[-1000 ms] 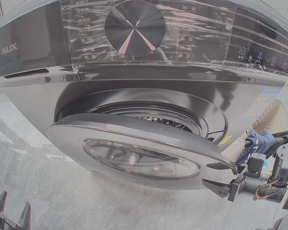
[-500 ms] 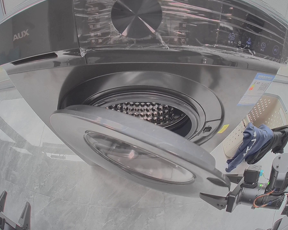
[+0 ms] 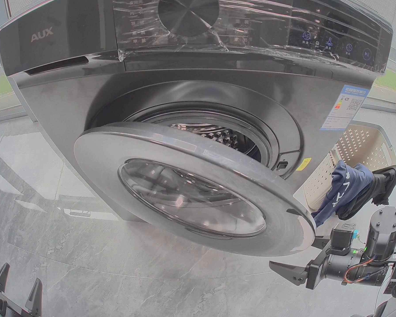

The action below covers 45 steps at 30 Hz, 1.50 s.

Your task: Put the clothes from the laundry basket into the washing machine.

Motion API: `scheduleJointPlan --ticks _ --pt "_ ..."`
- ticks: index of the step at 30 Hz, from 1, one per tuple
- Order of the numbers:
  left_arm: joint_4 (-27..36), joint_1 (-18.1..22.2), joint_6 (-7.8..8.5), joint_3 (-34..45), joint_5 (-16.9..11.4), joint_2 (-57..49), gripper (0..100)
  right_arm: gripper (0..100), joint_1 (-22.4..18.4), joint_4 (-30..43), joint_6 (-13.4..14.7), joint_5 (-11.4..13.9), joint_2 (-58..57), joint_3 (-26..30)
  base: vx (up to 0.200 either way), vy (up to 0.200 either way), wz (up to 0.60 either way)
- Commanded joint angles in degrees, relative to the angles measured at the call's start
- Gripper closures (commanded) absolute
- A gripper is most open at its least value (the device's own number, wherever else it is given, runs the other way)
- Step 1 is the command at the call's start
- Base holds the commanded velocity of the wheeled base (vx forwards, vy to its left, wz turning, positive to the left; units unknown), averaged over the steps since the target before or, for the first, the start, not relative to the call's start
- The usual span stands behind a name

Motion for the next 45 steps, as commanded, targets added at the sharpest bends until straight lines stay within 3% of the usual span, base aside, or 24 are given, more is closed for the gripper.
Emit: scheduleJointPlan --ticks 1,9,15,20,21,28,40,45 --pt "0.0 -0.1 -0.05 0.9 0.0 -0.7 0 0 0.7 0.0 0.0 0.0 0.4 1.3 0.000 0.000 0.00" --pt "0.0 0.0 -0.05 0.9 0.0 -0.7 0 0 1.1 -0.1 0.1 -0.1 0.1 1.3 0.000 0.000 0.00" --pt "0.0 -0.1 -0.05 0.9 0.0 -0.7 0 0 -2.5 -0.1 -0.4 -0.1 1.2 -2.8 -0.133 0.000 0.00" --pt "-0.1 -0.1 -0.05 0.9 0.0 -0.7 0 0 -2.2 -0.1 -0.3 -0.1 2.2 -3.1 -0.200 0.000 0.00" --pt "-0.1 -0.1 -0.05 0.9 0.0 -0.7 0 0 0.8 0.0 0.0 -0.1 2.4 -1.9 0.000 0.000 0.00" --pt "0.0 -0.1 -0.05 0.9 0.0 -0.7 0 0 4.1 -0.1 0.3 0.1 0.7 1.3 0.000 0.000 0.00" --pt "0.0 0.0 -0.05 0.9 0.0 -0.7 0 0 1.1 -0.1 -0.1 -0.1 -0.7 5.9 0.000 0.000 0.00" --pt "0.0 -0.1 -0.05 0.9 0.0 -0.7 0 0 1.8 -0.1 -0.1 0.0 0.1 2.2 0.000 0.000 0.00"
